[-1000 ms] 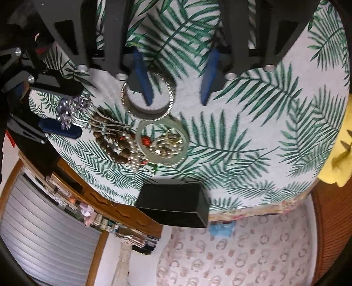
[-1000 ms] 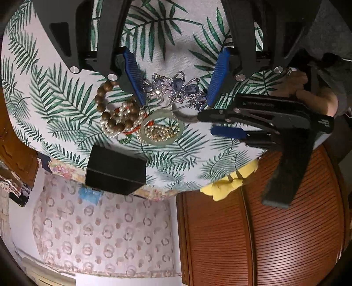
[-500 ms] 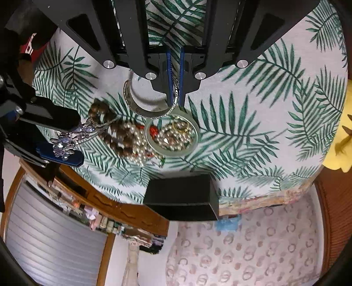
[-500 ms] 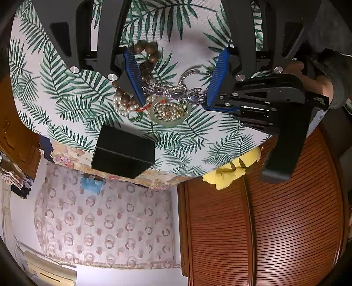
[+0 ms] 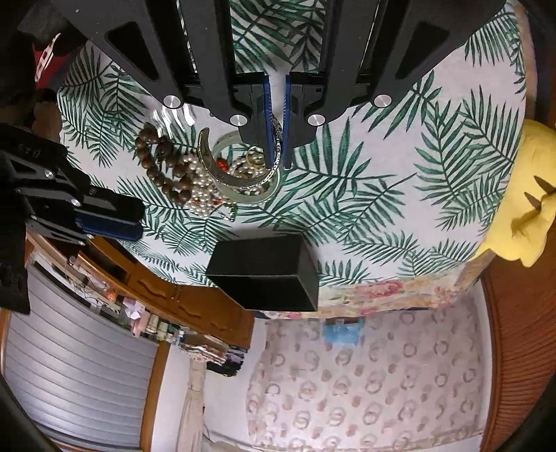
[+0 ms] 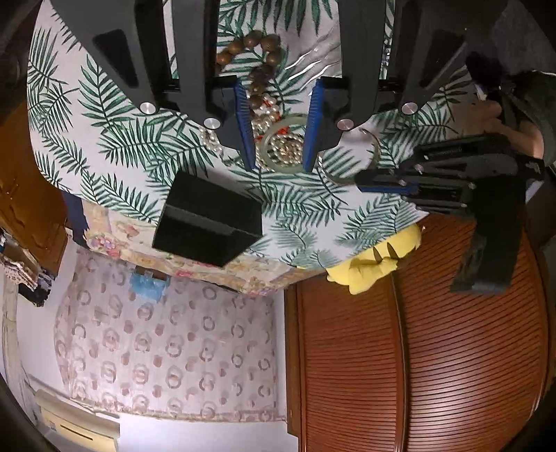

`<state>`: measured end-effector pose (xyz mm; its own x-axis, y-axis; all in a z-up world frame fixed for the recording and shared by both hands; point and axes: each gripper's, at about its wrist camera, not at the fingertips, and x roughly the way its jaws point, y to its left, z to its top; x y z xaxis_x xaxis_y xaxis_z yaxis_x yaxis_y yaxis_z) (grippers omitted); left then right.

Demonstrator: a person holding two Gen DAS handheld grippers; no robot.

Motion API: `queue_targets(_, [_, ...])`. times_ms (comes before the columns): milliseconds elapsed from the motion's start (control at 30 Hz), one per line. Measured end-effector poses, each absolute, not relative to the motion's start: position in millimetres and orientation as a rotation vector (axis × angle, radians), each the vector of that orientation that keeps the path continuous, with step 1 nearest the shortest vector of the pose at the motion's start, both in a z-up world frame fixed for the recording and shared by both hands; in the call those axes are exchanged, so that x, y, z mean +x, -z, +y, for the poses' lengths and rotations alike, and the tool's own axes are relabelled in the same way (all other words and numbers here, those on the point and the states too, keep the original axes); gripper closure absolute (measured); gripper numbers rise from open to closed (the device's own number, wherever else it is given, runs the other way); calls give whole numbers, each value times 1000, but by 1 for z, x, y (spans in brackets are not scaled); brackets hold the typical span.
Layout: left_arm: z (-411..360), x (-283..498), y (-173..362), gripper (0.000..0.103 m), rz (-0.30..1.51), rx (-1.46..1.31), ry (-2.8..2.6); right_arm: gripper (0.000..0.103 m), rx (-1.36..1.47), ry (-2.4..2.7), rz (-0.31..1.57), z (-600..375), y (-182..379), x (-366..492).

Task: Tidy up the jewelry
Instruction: 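Lift the hair forks toward the black box with the right tool while the left tool holds the bangle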

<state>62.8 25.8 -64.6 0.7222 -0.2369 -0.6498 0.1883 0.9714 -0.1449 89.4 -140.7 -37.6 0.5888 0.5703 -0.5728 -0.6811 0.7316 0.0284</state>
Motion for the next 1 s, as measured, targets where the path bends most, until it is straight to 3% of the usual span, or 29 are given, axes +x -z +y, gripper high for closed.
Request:
queue_targets(200, [35,52,68,99,715,-90,211,72,-182,-752,670,-147,61,67])
queue_targets(333, [42,36,71,99,704,-123,199,46,-145,-763,724,-147,78,49])
queue_targets(400, [43,28,72,99,699,-126,189,42,-144,-775,736,-143,84,37])
queue_targets(467, [45,22,71,99,696,-127,182,29,-156,-777,752,-137,90,30])
queue_targets(500, [47,20,71,99,693,-130,179,27,-158,-776,758,-135,92,29])
queue_targets(900, [55,16,72,99,682,-145,156,26,-301,-708,806,-99,111,30])
queue_targets(1000, [54,15,73,99,686,-140,157,37,-304,-704,795,-101,111,30])
